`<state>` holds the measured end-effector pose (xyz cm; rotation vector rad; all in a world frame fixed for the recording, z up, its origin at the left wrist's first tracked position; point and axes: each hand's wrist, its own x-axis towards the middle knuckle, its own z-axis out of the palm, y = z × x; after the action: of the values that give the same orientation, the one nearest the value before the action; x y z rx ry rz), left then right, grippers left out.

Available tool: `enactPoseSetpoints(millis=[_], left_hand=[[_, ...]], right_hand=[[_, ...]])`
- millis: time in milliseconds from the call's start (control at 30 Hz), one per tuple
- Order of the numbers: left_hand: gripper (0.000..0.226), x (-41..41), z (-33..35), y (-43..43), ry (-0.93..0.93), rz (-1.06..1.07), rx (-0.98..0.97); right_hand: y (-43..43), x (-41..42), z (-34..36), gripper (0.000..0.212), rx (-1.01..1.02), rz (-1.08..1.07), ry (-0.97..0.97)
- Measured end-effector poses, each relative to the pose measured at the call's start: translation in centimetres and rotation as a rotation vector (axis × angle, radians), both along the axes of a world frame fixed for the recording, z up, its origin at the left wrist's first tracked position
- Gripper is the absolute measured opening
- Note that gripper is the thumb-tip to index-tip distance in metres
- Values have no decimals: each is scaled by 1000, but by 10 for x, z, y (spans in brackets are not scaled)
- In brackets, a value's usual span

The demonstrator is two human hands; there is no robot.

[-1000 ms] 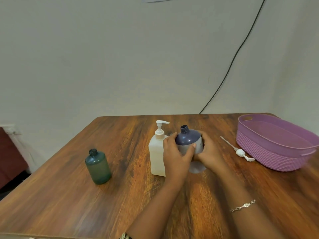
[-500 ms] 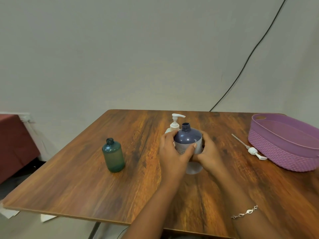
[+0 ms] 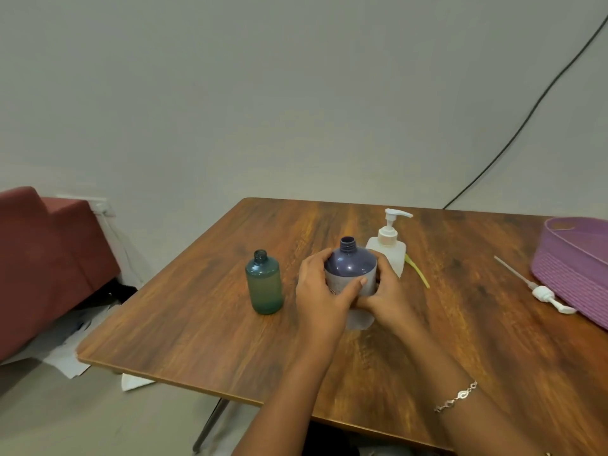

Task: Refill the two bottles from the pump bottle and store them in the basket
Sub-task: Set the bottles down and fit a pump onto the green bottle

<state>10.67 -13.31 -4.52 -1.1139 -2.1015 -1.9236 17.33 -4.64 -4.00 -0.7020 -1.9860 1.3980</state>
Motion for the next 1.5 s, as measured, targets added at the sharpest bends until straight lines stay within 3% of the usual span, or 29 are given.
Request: enactPoseSetpoints(millis=[267, 633, 1100, 1333, 1500], left_hand=[[50, -37, -13, -2, 70, 42, -34], [53, -60, -21, 10, 99, 64, -108], [52, -70, -37, 15, 116, 86, -175], [56, -72, -41, 16, 150, 101, -228], [66, -65, -44, 15, 196, 162, -332]], right_hand=[[-4, -38, -14, 75, 19, 29, -68], [2, -74, -23, 57, -47, -32, -23], [12, -87, -49, 55, -59, 8, -19], [18, -92, -56, 57, -70, 39, -56], [17, -84, -58, 73, 12, 39, -116]])
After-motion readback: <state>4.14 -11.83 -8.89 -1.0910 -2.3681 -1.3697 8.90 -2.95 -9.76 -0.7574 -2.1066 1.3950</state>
